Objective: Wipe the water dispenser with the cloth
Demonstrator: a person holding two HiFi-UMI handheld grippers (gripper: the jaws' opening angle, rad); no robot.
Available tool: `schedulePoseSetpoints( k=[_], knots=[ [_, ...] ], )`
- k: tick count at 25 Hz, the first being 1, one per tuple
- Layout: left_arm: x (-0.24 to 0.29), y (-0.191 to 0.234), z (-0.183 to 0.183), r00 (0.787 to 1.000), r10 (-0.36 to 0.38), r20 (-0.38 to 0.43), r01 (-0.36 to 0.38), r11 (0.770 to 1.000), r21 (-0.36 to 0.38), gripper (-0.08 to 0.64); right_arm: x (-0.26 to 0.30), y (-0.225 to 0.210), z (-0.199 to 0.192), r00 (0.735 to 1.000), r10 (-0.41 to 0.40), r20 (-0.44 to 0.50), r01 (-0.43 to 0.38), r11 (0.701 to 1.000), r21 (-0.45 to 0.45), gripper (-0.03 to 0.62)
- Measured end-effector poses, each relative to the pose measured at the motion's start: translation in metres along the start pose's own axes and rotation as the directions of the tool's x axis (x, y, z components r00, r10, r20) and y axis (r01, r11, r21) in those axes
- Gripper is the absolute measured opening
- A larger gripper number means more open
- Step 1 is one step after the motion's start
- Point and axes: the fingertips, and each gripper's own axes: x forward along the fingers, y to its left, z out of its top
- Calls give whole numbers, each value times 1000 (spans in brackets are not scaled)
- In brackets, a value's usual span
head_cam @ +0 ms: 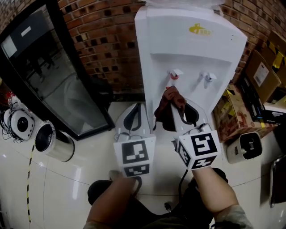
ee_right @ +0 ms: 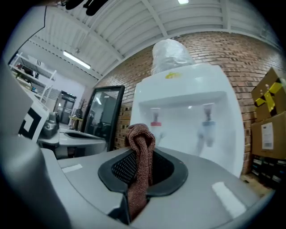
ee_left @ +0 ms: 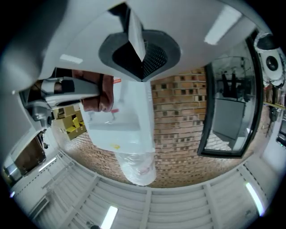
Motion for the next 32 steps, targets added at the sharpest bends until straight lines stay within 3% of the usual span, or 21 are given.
schedulePoseSetpoints(
  k=[5, 14, 23, 26, 32],
  knots=[
    [-18, 55, -20, 993, 105, -49, -106, 994, -1, 0, 36, 53, -27, 997, 68, -42, -68, 998, -4, 72],
    [-29, 81, -44, 985, 160, -60, -161, 987, -8, 0, 74, 74, -59, 993, 61, -101, -62, 998, -5, 71],
    [-7, 82, -57, 987, 125, -97, -126, 992, -11, 0, 83, 48, -70, 991, 2, -137, -3, 1000, -9, 71],
    [4, 62, -60, 992, 69, -108, -75, 996, -46, 0, 82, 44, -71, 990, -4, -137, 1, 1000, -21, 72],
    [20, 18, -52, 993, -32, -113, 27, 999, -40, 0, 74, 32, -73, 988, -29, -149, 26, 999, -27, 71]
  ],
)
